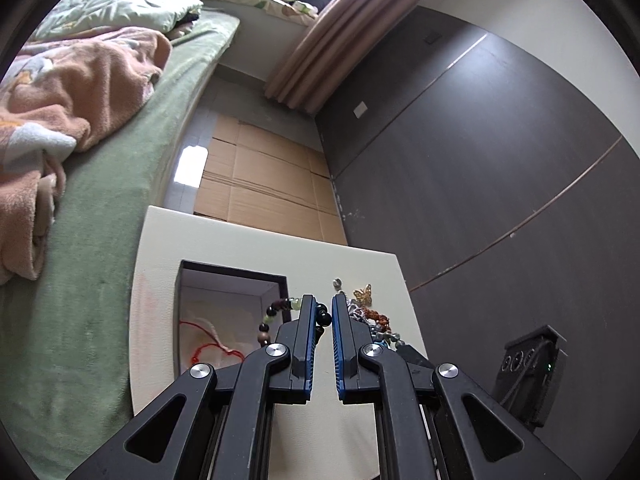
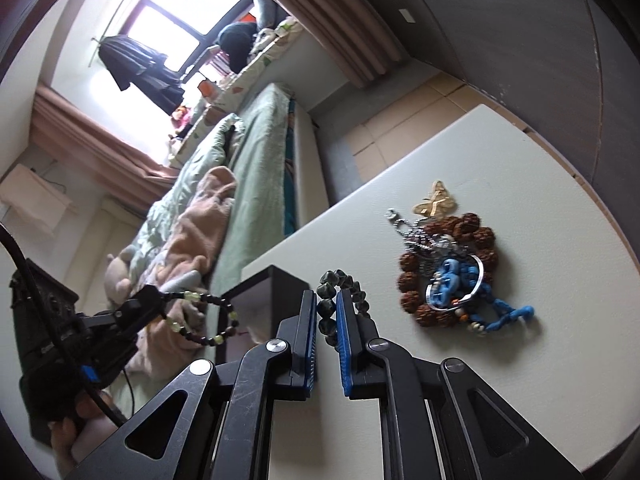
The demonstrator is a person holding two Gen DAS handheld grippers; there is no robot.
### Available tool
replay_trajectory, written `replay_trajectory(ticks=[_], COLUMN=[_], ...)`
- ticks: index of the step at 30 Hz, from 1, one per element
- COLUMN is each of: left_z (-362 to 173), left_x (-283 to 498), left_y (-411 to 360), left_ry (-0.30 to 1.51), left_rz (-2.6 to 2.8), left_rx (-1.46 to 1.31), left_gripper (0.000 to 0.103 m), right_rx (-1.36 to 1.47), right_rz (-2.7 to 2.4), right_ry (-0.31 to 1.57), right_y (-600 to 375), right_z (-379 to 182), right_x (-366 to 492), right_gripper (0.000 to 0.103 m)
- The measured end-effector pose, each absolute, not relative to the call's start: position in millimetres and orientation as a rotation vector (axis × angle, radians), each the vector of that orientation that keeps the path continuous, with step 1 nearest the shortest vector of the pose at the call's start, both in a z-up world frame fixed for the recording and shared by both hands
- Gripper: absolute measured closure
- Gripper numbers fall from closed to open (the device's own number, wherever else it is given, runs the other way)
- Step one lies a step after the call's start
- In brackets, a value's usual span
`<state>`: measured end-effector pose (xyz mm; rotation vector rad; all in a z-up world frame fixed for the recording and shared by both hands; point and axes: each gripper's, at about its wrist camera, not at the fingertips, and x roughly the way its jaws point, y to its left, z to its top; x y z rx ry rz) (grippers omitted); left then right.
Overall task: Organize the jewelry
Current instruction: 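Lower both bracelets into the black box and open both tools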
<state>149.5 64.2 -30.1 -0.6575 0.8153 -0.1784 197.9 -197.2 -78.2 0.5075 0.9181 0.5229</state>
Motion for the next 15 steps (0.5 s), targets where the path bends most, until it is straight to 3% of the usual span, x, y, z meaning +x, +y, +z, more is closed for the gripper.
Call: replay_trajectory(ticks=[3,5,8,15], left_z=[-34,-38,-37,-34], left_x=[149,149,137,118], left_y=[72,75,82,91], left_ry=[0.848,0.893,0.849,0.828], left_rz=[-0.145,-0.126,-0.092,-0.044], left_rx=[-0.673,-0.681,-0.698,-0.666], left_gripper=[0.09,0.065,0.048,0.047], right_rx=[0.513,0.521,0.534,0.554], right_rz=[0.558,0.589,0.631,0.71], right_ry=[0.901,0.888,0.864,0.815], right_y=[-187,-180,-172,-152], right_z=[-75,-72,-69,-61], right_x=[192,188,181,172], right_gripper=[0.092,0.091,0.092,0.092])
